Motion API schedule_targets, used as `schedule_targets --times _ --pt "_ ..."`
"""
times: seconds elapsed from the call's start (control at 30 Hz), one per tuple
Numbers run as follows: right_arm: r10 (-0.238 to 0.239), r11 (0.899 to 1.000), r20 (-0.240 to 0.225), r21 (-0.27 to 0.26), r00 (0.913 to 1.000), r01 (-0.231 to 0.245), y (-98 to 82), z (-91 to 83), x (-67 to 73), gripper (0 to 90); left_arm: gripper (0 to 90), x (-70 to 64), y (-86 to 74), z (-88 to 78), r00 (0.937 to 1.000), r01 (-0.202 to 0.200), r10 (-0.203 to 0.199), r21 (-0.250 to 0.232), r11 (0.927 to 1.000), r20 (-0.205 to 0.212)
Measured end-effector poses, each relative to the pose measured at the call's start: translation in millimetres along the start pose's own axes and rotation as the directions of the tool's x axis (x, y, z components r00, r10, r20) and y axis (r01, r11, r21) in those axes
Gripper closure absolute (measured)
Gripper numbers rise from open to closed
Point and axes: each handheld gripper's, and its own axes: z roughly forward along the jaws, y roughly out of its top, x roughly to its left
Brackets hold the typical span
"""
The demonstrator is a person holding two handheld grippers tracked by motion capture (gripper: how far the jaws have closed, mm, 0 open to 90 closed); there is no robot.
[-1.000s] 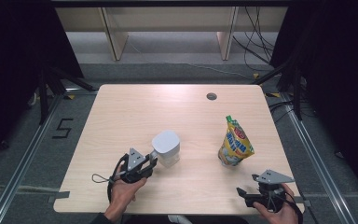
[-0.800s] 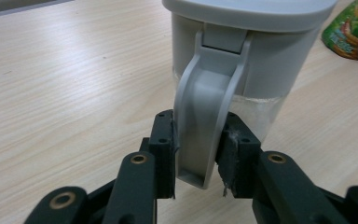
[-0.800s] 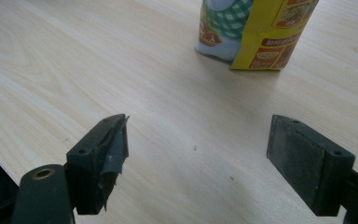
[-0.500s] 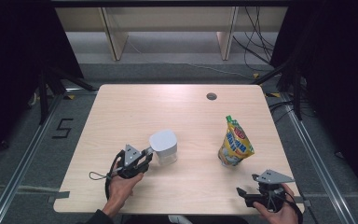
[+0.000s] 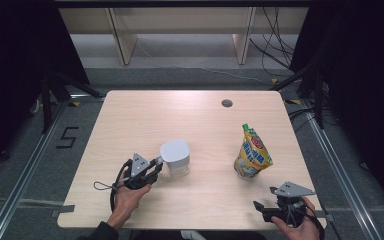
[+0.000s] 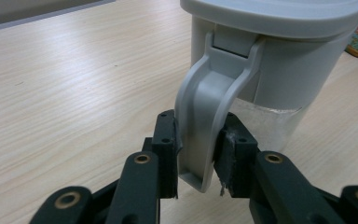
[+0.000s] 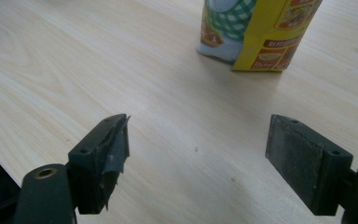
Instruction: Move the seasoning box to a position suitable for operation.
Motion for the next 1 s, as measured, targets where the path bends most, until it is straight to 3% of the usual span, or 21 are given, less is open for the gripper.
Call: schedule_targets --times 0.2,0.27,0.3,0.33,0.37,0.53,0.7,0.83,0.9,1.0 --pt "-0.001 1.0 -0.002 -0.001 1.0 0.001 -0.1 0.1 -0.4 22.5 70.3 -13.4 0.0 -1.8 0.9973 -0.028 0.028 0.001 0.9996 0.067" --pt "0.026 1.0 -0.011 0.004 0.9996 -0.026 0.2 0.1 1.2 22.5 70.3 -19.1 0.1 -2.4 0.9959 -0.04 0.039 0.003 0.9992 0.082" --pt "-0.001 1.0 -0.004 -0.002 1.0 0.001 -0.2 1.0 -0.9 22.6 70.3 -21.4 -0.1 -2.5 0.9951 -0.038 0.038 0.002 0.9993 0.091" --pt "0.038 0.999 -0.01 0.01 0.9992 -0.037 -0.5 0.0 2.2 22.6 70.2 -22.8 -0.3 -3.0 0.994 -0.047 0.047 -0.001 0.9989 0.099" --pt "0.031 1.0 -0.015 0.004 0.9994 -0.03 0.0 -0.4 1.5 22.7 70.2 -24.9 -1.0 -4.1 0.9926 -0.055 0.055 -0.002 0.9985 0.108" --pt "0.013 1.0 -0.009 0.003 0.9999 -0.013 0.2 0.2 -0.3 22.8 70.0 -28.6 -1.8 -6.4 0.9914 -0.058 0.057 -0.001 0.9983 0.117" --pt "-0.006 1.0 -0.008 -0.006 1.0 0.006 -0.1 1.3 -1.3 22.8 70.1 -35.1 -2.3 -7.9 0.985 -0.076 0.075 -0.002 0.9971 0.156" --pt "0.006 1.0 -0.008 0.002 0.9999 -0.006 0.4 0.8 -1.6 22.9 70.1 -41.2 -2.7 -9.5 0.9803 -0.081 0.08 -0.001 0.9967 0.181" --pt "0.038 0.999 -0.013 0.008 0.9992 -0.037 0.1 0.9 0.2 22.9 70.1 -41.5 -3.2 -8.8 0.9787 -0.074 0.074 -0.01 0.9972 0.192" --pt "0.015 1.0 -0.012 0.002 0.9998 -0.015 0.4 1.7 -2.0 22.9 70.1 -42.0 -2.9 -9.2 0.9793 -0.081 0.081 -0.008 0.9967 0.186"
